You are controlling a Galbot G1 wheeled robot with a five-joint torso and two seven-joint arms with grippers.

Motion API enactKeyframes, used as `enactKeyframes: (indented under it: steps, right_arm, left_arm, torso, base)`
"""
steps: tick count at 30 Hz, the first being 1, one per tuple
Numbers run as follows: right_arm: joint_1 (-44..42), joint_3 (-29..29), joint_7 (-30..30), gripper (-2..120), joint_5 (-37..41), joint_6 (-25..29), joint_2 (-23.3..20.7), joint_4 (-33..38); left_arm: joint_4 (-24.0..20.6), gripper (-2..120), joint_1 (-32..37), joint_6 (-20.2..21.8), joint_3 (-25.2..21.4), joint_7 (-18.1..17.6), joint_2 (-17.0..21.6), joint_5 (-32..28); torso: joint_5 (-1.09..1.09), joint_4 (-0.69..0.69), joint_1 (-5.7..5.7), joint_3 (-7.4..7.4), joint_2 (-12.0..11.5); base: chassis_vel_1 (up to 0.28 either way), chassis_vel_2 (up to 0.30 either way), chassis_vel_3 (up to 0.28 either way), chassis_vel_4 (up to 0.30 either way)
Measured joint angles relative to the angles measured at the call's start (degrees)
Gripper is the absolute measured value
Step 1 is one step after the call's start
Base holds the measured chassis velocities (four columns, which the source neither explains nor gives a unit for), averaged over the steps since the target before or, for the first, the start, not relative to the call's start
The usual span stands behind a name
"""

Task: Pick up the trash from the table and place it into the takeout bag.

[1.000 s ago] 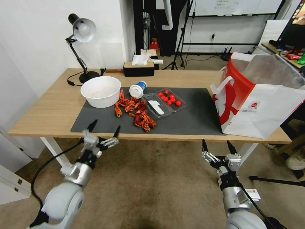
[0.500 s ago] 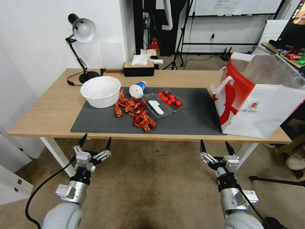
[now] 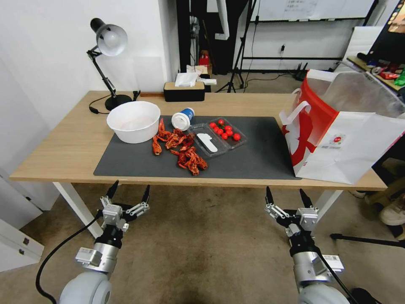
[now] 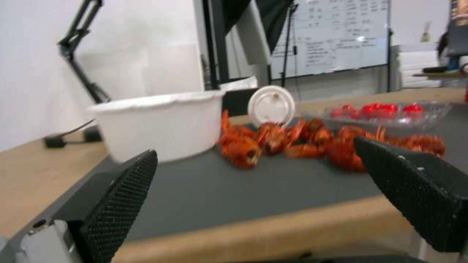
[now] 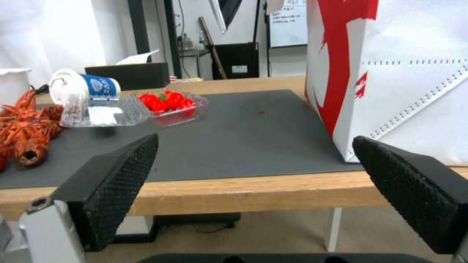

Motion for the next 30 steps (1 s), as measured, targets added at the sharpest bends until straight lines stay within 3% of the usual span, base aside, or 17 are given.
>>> enactKeyframes:
  steps: [3, 6, 7, 10, 11, 14, 15, 17, 18, 21, 22, 25, 29, 30]
  right_arm:
    - [-0.17, 0.15, 0.07, 100, -0.07, -0.1, -0.13, 0.18]
    - [-0.13, 0.3, 0.21, 100, -0.08, -0.36, -0.37, 0.28]
    - [-0.13, 0.3, 0.21, 100, -0.08, -0.36, -0.37, 0.28]
    - [0.74, 0.2, 0.56, 100, 0.19, -1.09, -0.88, 0.28]
    - [0.74, 0.2, 0.56, 100, 0.19, -1.09, -0.88, 0.28]
    - [0.9, 0.32, 0.81, 100, 0.34, -1.35, -1.04, 0.23]
    - [0.9, 0.32, 0.81, 100, 0.34, -1.35, -1.04, 0.23]
    - [0.89, 0.43, 0.91, 100, 0.4, -1.46, -1.06, 0.12]
    - [0.89, 0.43, 0.91, 100, 0.4, -1.46, -1.06, 0.12]
    - [0.88, 0.54, 1.01, 100, 0.46, -1.58, -1.06, -0.32]
    - [0.88, 0.54, 1.01, 100, 0.46, -1.58, -1.06, -0.32]
    - [1.08, 0.63, 1.13, 100, 0.54, -1.65, -1.02, -0.91]
    - [1.1, 0.67, 1.2, 100, 0.55, -1.67, -0.83, -1.2]
    - [1.04, 0.71, 1.22, 100, 0.56, -1.67, -0.66, -1.31]
  left_arm:
    - [-0.69, 100, -3.9, 3.73, 0.97, -0.76, 3.14, -2.65]
    - [-1.26, 100, -13.05, 10.07, 4.05, -2.57, 8.32, -8.64]
    - [-1.26, 100, -13.05, 10.07, 4.05, -2.57, 8.32, -8.64]
    - [0.36, 100, -24.14, 15.01, 10.16, -4.85, 15.81, -16.78]
    - [0.36, 100, -24.14, 15.01, 10.16, -4.85, 15.81, -16.78]
    - [4.35, 100, -35.94, 17.94, 17.57, -6.27, 22.54, -23.35]
    - [4.35, 100, -35.94, 17.94, 17.57, -6.27, 22.54, -23.35]
    - [9.22, 100, -45.65, 19.51, 24.2, -6.93, 24.97, -27.8]
    - [9.22, 100, -45.65, 19.51, 24.2, -6.93, 24.97, -27.8]
    - [17.3, 100, -58.51, 22.29, 35.55, -7.05, 25.14, -32.9]
    - [17.3, 100, -58.51, 22.29, 35.55, -7.05, 25.14, -32.9]
    - [25.63, 100, -72.27, 27.11, 45.87, -6.48, 22.14, -35.91]
    - [30.14, 100, -79.14, 31.71, 50.59, -5.61, 19.4, -37.11]
    - [33.41, 100, -83.15, 34.4, 53.19, -5.01, 17.47, -37.6]
  torso:
    - [0.02, -0.01, 0.0, 0.0, 0.0]
    - [0.01, -0.04, 0.0, 0.0, 0.0]
    - [0.01, -0.04, 0.0, 0.0, 0.0]
    - [0.0, 0.0, 0.0, 0.01, 0.0]
    - [0.0, 0.0, 0.0, 0.01, 0.0]
    - [0.05, -0.02, 0.0, 0.01, 0.0]
    - [0.05, -0.02, 0.0, 0.01, 0.0]
    - [0.06, -0.02, 0.0, 0.01, 0.0]
    - [0.06, -0.02, 0.0, 0.01, 0.0]
    - [-0.05, 0.0, 0.01, 0.02, -0.01]
    - [-0.05, 0.0, 0.01, 0.02, -0.01]
    - [0.0, -0.01, 0.01, 0.01, -0.01]
    - [0.06, -0.02, 0.01, 0.01, -0.01]
    - [0.01, -0.02, 0.01, 0.01, -0.01]
  base:
    - [0.0, 0.0, 0.0, 0.0]
    - [0.0, 0.0, 0.0, 0.0]
    - [0.0, 0.0, 0.0, 0.0]
    - [0.0, 0.0, 0.0, 0.0]
    - [0.0, 0.0, 0.0, 0.0]
    - [0.0, 0.0, 0.0, 0.0]
    - [0.0, 0.0, 0.0, 0.0]
    - [0.0, 0.0, 0.0, 0.0]
    - [0.0, 0.0, 0.0, 0.0]
    - [0.0, 0.0, 0.0, 0.0]
    - [0.0, 0.0, 0.0, 0.0]
    - [0.0, 0.0, 0.0, 0.0]
    - [0.0, 0.0, 0.0, 0.0]
    - [0.0, 0.0, 0.0, 0.0]
